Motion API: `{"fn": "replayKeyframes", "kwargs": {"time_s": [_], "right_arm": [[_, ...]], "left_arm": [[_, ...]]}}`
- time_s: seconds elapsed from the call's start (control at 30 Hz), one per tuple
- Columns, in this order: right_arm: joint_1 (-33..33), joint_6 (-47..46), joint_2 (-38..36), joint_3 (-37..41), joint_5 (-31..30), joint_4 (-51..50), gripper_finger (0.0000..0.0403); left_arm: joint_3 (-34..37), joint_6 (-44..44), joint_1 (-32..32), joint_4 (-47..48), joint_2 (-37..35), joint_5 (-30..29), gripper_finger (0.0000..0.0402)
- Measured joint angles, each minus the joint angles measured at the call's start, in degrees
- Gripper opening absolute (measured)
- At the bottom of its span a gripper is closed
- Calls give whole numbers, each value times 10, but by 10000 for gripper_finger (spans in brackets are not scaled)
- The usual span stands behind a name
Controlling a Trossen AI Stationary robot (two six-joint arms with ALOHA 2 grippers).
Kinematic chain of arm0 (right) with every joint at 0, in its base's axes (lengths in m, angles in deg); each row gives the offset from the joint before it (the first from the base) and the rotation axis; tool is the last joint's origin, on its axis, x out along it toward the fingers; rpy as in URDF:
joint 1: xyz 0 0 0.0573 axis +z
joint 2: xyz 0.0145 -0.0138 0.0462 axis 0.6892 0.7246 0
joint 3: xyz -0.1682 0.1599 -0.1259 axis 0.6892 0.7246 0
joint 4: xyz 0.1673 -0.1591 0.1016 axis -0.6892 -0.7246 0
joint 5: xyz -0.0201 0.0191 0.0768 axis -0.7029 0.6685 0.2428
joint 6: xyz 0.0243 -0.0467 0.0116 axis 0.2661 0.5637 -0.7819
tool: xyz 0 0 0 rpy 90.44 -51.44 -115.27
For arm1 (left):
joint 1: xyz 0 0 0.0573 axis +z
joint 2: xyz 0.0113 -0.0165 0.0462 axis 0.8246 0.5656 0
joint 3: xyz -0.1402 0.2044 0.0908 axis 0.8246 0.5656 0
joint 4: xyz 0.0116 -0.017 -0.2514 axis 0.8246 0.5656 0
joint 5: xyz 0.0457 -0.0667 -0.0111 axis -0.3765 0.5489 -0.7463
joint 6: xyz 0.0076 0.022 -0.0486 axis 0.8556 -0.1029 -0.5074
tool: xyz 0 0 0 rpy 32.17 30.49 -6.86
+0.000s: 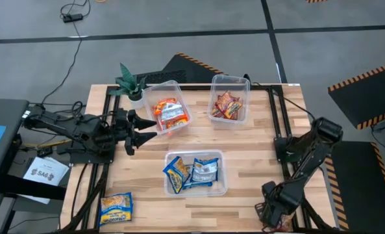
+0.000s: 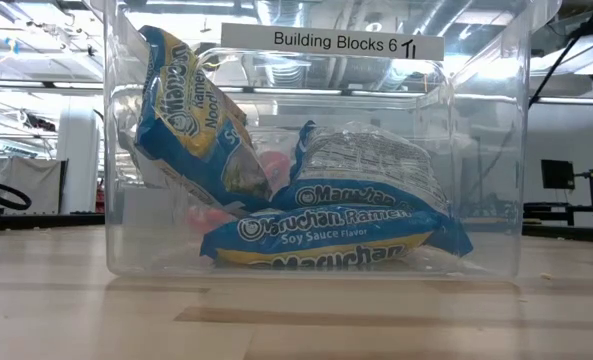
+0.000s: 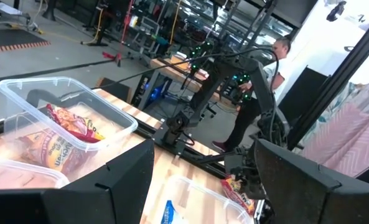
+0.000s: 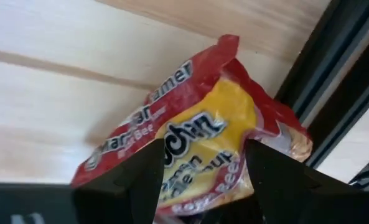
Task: Sort Maruchan noodles
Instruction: Move the red bag to the middle right of the table
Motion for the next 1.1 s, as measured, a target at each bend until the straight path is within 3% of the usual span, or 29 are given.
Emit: {"fn": "replayKeyframes", "kwargs": {"time_s": [0.4,0.5,0.67,0.7,0.9,1.1], "right_arm": [[0,-1,74,-1,0,5,234],[0,10,83,-1,5,9,186],[-6,41,77,0,-6,-4,30],[-6,49,71,0,-20,-5,19],[-38,112,-1,1,-93,-31,7],[-110,281,-89,1,-90,-76,6]], "left_arm": [[0,-2,0,-2,0,0,263],[0,-2,0,-2,0,0,263],[0,-2,0,-2,0,0,263],[0,-2,0,-2,0,0,263],[0,0,0,-2,0,0,263],[0,0,0,-2,0,-1,263]]}}
